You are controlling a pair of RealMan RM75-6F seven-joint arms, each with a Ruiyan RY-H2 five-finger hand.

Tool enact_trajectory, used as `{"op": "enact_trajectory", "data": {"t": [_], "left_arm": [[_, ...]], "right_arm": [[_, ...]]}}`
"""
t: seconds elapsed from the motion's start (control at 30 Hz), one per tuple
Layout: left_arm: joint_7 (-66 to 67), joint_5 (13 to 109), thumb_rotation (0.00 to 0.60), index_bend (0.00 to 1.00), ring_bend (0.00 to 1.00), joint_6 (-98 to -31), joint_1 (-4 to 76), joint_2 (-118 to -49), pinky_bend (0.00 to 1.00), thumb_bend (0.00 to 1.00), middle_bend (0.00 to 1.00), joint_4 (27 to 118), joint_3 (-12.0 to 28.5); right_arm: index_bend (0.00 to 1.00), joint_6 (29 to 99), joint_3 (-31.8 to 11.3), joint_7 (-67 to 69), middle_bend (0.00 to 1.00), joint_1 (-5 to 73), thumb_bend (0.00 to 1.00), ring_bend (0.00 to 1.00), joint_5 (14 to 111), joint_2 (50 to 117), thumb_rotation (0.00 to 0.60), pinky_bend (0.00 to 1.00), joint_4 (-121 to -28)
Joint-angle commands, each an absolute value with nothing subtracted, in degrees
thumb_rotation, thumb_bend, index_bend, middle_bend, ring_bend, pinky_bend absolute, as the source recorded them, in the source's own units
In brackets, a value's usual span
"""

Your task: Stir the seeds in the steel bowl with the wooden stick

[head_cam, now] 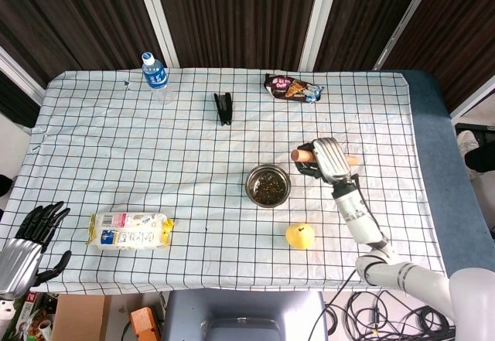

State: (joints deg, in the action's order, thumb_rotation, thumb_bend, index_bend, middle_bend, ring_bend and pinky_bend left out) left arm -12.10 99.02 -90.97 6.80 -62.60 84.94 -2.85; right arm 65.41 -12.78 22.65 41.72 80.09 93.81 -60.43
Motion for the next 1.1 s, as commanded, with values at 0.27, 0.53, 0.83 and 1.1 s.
{"op": "enact_trajectory", "data": {"t": [0.27,0.53,0.83,1.1], "left_arm": [[-12.03,99.99,0.600,0.00,0.00,-91.78,7.06,-63.66,0.00,0.39,0.00,83.93,-2.72],[-11.99,100.35,0.600,0.00,0.00,-91.65,7.12,-63.58,0.00,0.39,0.00,83.93,-3.09],[-12.38,100.28,0.600,0.00,0.00,-91.85,7.00,-63.38,0.00,0.40,0.00,83.90,-3.24],[-12.17,100.25,0.600,0.00,0.00,-91.69,7.04,-63.35,0.00,0.40,0.00,84.05,-3.30]], "right_arm": [[0.95,53.81,-4.49,13.96,0.88,37.58,0.71,0.77,78.40,95.45,0.600,0.77,-46.14],[0.27,48.53,-4.67,10.72,0.37,37.54,0.39,0.32,76.43,95.37,0.600,0.44,-47.14],[0.00,49.10,-5.78,8.83,0.09,36.54,0.25,0.08,75.74,90.63,0.509,0.25,-55.03],[0.00,51.84,-5.98,7.08,0.08,35.18,0.21,0.07,76.27,86.67,0.462,0.23,-61.60]]}}
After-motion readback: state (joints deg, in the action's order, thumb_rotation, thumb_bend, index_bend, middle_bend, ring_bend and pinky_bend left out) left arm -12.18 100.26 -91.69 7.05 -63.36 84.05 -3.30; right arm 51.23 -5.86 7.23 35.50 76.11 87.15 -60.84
